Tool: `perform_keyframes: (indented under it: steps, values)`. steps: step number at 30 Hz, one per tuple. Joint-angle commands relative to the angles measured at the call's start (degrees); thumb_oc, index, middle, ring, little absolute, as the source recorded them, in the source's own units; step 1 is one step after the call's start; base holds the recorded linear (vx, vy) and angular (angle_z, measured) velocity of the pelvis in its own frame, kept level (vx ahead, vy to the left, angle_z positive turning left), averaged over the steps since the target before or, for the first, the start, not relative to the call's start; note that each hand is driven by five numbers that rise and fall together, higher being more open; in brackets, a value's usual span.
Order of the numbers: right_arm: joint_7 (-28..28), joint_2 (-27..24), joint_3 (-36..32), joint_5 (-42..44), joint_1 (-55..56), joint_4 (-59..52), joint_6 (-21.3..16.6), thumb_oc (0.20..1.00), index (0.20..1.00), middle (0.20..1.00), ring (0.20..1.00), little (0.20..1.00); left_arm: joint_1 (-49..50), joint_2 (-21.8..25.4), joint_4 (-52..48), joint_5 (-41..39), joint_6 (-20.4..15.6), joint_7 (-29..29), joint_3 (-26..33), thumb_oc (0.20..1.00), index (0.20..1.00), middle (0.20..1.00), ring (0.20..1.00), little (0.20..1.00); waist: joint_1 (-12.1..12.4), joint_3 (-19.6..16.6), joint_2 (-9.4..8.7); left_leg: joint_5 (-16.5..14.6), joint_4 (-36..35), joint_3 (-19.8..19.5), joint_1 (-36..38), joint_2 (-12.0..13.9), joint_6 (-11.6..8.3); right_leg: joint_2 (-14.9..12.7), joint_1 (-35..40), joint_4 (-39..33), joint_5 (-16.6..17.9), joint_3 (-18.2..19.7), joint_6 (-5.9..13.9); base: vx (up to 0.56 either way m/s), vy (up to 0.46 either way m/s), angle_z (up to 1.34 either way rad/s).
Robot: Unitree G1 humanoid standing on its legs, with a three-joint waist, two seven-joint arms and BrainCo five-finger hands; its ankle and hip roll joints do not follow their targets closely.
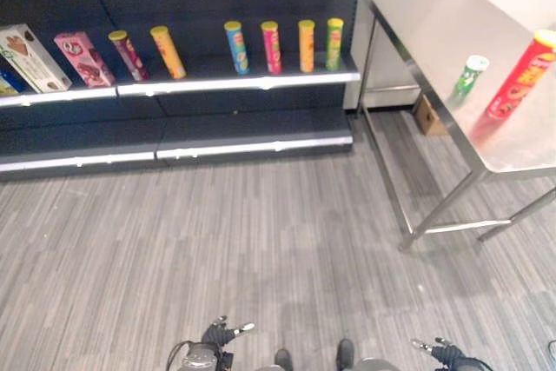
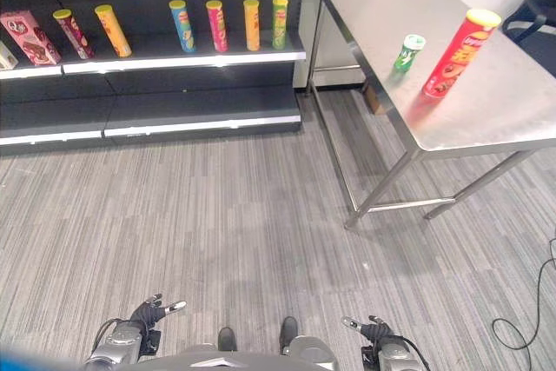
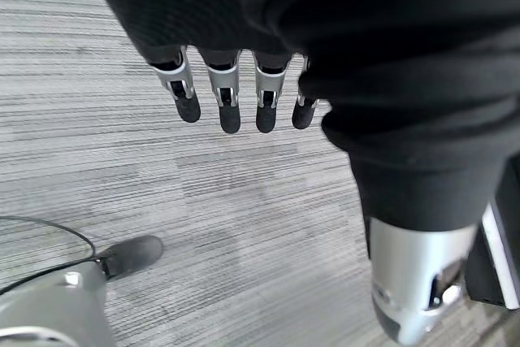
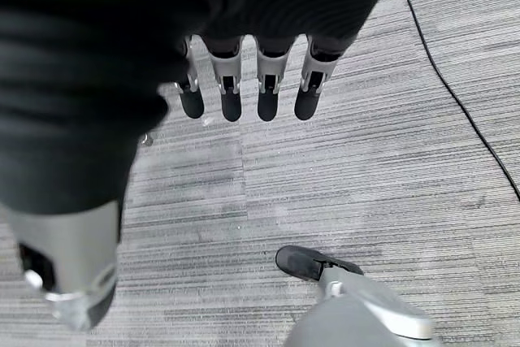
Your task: Put the goods on the table back onto the shelves and tidy them up.
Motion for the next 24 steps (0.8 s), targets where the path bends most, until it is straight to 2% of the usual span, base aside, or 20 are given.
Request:
perform_keyframes:
  steps: [1, 6, 24]
  values:
    - [0.28, -1.32, 1.91, -1.49, -3.18, 0.82, -0.72, 1.000, 1.000, 1.000, 1.000, 1.000, -2.10, 0.84, 0.81, -1.20, -1.31, -0.39, 0.69, 1.000, 1.000, 1.000, 1.000, 1.000, -1.72, 0.45, -1.42, -4.55, 2.82, 2.08, -0.57, 2.58, -4.20, -5.26, 3.37, 3.07, -10.32, -0.60, 6.81, 0.00, 0.000, 0.00]
    - [-0.10, -1.33, 1.74, -1.52, -3.17, 0.61, -0.86, 1.000, 1.000, 1.000, 1.000, 1.000, -2.44, 0.90, 0.90, 0.48, -1.41, 0.90, 0.58, 1.000, 1.000, 1.000, 1.000, 1.000, -1.71, 0.50, -1.47, -4.63, 3.06, 2.08, -0.49, 2.70, -4.30, -5.26, 3.55, 3.13, -10.40, -0.69, 6.76, 0.00, 0.000, 0.00]
    - [0.10, -1.57, 1.81, -2.55, -3.20, 2.38, -0.83, 1.000, 1.000, 1.000, 1.000, 1.000, -2.23, 0.39, 2.53, 1.93, -1.31, -0.77, -0.80, 1.000, 1.000, 1.000, 1.000, 1.000, -2.02, -0.04, -0.83, -4.68, 2.32, 2.14, 0.31, 2.42, -4.18, -5.44, 3.97, 3.21, -10.44, -0.73, 6.84, 0.00, 0.000, 0.00]
